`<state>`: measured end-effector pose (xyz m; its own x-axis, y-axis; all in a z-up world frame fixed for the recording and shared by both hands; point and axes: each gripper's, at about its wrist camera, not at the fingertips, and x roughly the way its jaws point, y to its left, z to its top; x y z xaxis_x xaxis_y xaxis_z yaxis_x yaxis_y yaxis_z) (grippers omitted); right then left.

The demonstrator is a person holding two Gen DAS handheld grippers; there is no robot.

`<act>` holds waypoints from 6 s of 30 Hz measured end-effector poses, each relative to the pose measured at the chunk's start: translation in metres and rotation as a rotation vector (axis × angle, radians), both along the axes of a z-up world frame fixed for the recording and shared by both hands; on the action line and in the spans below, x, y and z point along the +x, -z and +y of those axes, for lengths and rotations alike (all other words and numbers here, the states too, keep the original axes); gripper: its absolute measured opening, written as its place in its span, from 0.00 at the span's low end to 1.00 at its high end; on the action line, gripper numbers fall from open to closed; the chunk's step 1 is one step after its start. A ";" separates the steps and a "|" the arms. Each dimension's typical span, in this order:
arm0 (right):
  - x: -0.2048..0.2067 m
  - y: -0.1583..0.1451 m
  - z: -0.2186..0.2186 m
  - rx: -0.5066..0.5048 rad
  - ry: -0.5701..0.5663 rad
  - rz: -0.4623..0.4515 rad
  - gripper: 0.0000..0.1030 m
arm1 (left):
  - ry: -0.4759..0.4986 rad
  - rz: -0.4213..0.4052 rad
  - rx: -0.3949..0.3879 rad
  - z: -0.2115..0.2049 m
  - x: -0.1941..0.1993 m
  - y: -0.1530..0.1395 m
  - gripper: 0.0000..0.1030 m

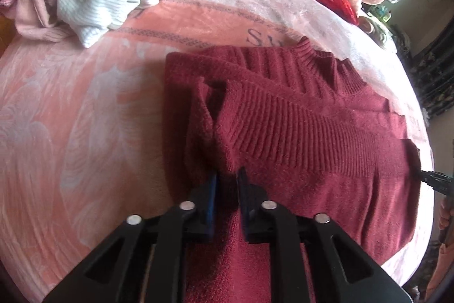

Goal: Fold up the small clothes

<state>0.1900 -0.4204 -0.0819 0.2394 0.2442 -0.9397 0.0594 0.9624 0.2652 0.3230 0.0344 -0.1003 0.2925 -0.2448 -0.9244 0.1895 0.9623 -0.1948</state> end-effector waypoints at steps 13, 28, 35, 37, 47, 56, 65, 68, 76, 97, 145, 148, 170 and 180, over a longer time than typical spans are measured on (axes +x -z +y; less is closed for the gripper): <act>-0.003 -0.036 -0.005 0.116 -0.006 -0.096 0.07 | -0.037 -0.050 -0.186 0.010 0.004 -0.017 0.07; 0.079 -0.068 -0.029 0.096 0.130 -0.296 0.07 | -0.105 -0.306 -0.201 -0.010 0.063 -0.068 0.06; 0.111 0.009 -0.037 0.033 0.178 -0.165 0.11 | -0.168 -0.165 -0.082 -0.005 0.087 0.005 0.07; 0.110 0.019 -0.041 0.034 0.187 -0.140 0.18 | -0.174 -0.142 -0.070 -0.003 0.087 0.016 0.09; 0.043 -0.030 -0.040 0.068 0.155 -0.111 0.59 | -0.147 -0.089 -0.061 0.027 0.042 -0.022 0.86; -0.019 -0.013 -0.020 0.108 0.112 -0.002 0.68 | -0.168 0.072 -0.154 0.074 -0.011 0.002 0.86; -0.004 0.032 -0.015 0.163 0.107 0.086 0.73 | -0.098 0.114 -0.131 0.051 -0.009 0.027 0.86; -0.003 0.034 -0.012 0.167 0.077 0.077 0.75 | -0.075 0.115 -0.117 0.043 -0.007 0.034 0.89; -0.005 0.036 -0.005 0.185 0.045 0.063 0.45 | 0.024 0.140 -0.114 0.018 -0.015 0.034 0.74; -0.118 -0.033 -0.026 0.245 0.052 0.067 0.19 | 0.137 0.287 -0.235 -0.017 -0.100 -0.002 0.24; -0.178 -0.063 0.019 0.183 0.271 0.046 0.12 | 0.102 0.036 0.058 -0.036 -0.137 0.019 0.69; -0.162 -0.083 0.050 0.138 0.231 0.009 0.12 | 0.095 0.047 0.056 -0.035 -0.137 0.019 0.70; -0.092 -0.033 0.264 -0.075 -0.220 0.035 0.12 | -0.031 0.046 -0.121 0.006 -0.139 -0.026 0.66; -0.101 -0.056 0.246 0.201 -0.214 0.040 0.51 | 0.041 0.054 -0.281 -0.010 -0.139 -0.058 0.73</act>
